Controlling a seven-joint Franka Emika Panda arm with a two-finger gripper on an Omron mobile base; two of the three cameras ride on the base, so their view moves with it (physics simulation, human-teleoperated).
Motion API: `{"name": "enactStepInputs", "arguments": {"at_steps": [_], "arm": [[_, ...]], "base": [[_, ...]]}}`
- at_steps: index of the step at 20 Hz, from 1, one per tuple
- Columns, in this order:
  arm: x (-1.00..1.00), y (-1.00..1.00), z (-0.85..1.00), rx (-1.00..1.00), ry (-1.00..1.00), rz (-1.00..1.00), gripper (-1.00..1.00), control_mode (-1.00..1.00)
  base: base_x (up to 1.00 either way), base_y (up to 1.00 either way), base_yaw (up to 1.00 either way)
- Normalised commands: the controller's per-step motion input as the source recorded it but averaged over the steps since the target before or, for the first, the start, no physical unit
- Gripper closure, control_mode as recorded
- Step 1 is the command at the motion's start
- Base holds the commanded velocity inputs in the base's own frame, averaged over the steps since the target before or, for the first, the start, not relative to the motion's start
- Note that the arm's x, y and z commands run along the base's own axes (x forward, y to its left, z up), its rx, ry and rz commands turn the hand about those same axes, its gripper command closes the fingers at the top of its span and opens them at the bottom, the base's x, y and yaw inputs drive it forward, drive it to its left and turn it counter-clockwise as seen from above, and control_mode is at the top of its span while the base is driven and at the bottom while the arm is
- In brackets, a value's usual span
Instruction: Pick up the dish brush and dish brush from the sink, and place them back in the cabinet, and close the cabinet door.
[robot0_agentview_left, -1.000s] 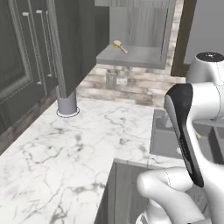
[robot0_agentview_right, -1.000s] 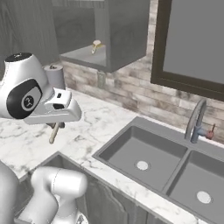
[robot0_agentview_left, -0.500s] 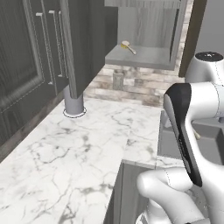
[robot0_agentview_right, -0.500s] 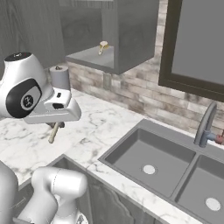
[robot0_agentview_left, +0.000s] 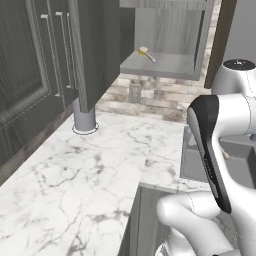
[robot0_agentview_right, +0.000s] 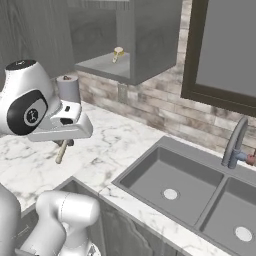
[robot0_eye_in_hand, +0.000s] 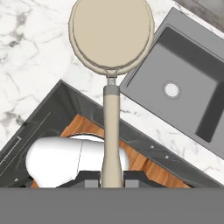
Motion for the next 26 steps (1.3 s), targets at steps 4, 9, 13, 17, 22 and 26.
{"name": "enactStepInputs", "arguments": {"at_steps": [4,9,13,17,22,26], "arm": [[0.0,0.0,0.0,0.0,0.0,0.0,1.0,1.0],[0.0,0.0,0.0,0.0,0.0,0.0,1.0,1.0],[0.0,0.0,0.0,0.0,0.0,0.0,1.0,1.0],[0.0,0.0,0.06,0.0,0.0,0.0,1.0,-1.0],[0.0,0.35,0.26,0.0,-0.02,-0.02,1.0,-1.0],[0.0,0.36,0.36,0.0,-0.1,-0.06,1.0,-1.0]], "base": [[0.48,0.0,0.0],[0.0,0.0,0.0],[0.0,0.0,0.0],[0.0,0.0,0.0],[0.0,0.0,0.0],[0.0,0.0,0.0]]}}
